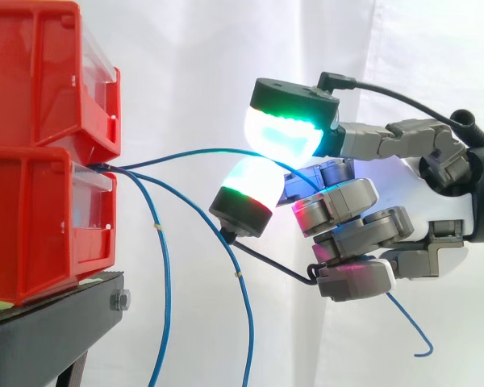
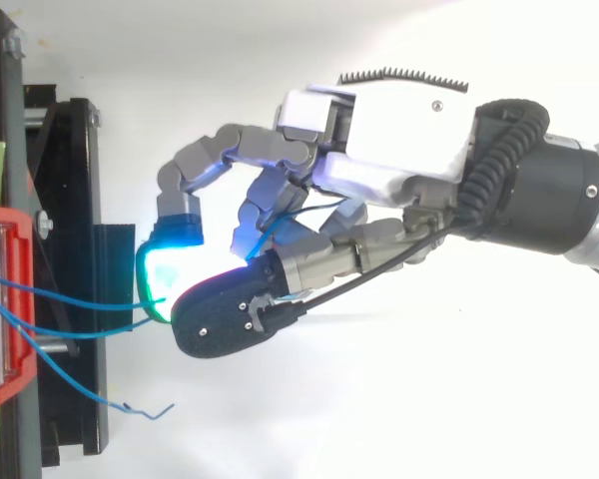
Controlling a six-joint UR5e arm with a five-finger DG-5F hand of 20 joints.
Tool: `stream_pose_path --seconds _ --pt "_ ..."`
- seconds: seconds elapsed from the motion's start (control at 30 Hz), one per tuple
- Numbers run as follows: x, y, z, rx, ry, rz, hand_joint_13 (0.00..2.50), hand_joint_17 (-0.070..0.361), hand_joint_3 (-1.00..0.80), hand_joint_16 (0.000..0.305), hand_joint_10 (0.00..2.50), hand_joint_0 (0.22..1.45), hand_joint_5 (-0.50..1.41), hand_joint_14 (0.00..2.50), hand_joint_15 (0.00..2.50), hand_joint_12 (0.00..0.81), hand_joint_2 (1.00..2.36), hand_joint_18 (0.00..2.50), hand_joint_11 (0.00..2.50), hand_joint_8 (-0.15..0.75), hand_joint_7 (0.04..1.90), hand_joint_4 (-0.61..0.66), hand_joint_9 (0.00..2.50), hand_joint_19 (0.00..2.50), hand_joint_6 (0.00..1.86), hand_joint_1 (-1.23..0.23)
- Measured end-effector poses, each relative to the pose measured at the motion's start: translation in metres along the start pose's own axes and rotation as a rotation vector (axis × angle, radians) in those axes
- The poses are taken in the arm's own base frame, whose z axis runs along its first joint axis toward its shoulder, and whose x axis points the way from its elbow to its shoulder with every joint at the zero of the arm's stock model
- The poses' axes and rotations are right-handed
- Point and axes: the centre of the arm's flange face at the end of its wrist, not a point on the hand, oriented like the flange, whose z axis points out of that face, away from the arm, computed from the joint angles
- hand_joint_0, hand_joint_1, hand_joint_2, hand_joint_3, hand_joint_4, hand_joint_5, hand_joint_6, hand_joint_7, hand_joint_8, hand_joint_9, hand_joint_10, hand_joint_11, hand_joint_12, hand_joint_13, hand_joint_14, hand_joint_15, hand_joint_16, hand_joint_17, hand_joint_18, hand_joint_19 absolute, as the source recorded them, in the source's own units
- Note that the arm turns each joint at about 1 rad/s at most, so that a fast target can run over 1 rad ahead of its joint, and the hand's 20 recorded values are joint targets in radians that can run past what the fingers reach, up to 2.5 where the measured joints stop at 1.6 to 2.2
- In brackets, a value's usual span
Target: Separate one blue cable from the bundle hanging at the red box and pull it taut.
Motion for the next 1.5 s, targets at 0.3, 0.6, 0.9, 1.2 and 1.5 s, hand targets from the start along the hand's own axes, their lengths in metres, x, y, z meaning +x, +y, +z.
stream_pose_path --seconds 0.3,0.6,0.9,1.2,1.5 --pt "0.0006 0.0001 0.0 -0.001 -0.001 -0.013 1.2 0.107 -0.07 0.048 0.5 0.64 -0.19 1.96 1.42 0.377 1.02 1.3 1.64 0.322 1.17 0.09 1.15 1.17 0.89 -0.71" --pt "0.0009 0.0001 0.0 0.0 0.001 -0.017 1.21 0.108 -0.07 0.048 0.47 0.64 -0.19 1.94 1.42 0.376 1.02 1.29 1.65 0.33 1.19 0.09 1.15 1.16 0.89 -0.71" --pt "0.0008 -0.0002 -0.0004 0.003 0.001 -0.018 1.21 0.109 -0.06 0.048 0.46 0.65 -0.19 1.92 1.41 0.376 1.02 1.29 1.65 0.335 1.19 0.09 1.16 1.16 0.89 -0.71" --pt "0.0008 -0.0003 -0.0004 0.003 0.001 -0.018 1.22 0.109 -0.06 0.048 0.44 0.65 -0.18 1.89 1.43 0.376 1.02 1.29 1.67 0.334 1.2 0.09 1.17 1.15 0.89 -0.71" --pt "0.0008 -0.0003 -0.0004 0.003 0.001 -0.018 1.22 0.108 -0.06 0.048 0.43 0.65 -0.18 1.89 1.43 0.376 1.02 1.29 1.66 0.334 1.2 0.08 1.18 1.15 0.89 -0.71"
